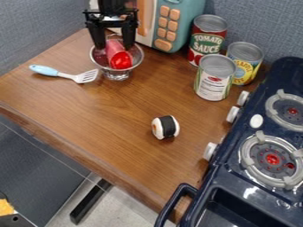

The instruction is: Move the red object in to the tumbler

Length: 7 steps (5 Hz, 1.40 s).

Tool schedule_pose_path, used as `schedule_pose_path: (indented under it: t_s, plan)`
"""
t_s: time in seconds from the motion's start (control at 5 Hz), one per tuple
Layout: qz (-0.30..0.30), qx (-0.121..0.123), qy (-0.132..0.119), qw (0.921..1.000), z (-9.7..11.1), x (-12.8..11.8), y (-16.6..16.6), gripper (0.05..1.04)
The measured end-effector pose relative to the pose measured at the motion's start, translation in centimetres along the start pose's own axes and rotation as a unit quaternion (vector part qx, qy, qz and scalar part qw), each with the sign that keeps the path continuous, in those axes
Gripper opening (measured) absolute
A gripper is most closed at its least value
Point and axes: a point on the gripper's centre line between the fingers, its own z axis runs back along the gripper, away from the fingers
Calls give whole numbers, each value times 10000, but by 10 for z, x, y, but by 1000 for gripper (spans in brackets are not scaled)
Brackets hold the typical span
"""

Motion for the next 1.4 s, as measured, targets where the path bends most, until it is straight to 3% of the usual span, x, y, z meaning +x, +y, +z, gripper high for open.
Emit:
schedule_pose_path:
  t_s: [0.2, 0.4, 0.6, 0.8, 1.2, 1.4]
  plan:
    - [-334, 295, -298, 9986, 19, -13, -11, 999]
    - [-703, 690, -857, 9914, 58, -49, -18, 999]
    - [-866, 887, -998, 9873, 75, -73, -19, 999]
    - [-1008, 1356, -1076, 9797, 79, -93, -12, 999]
    - [-1421, 1785, -566, 9720, 40, -94, -24, 999]
    - [-1627, 1867, -379, 9681, 24, -107, -26, 999]
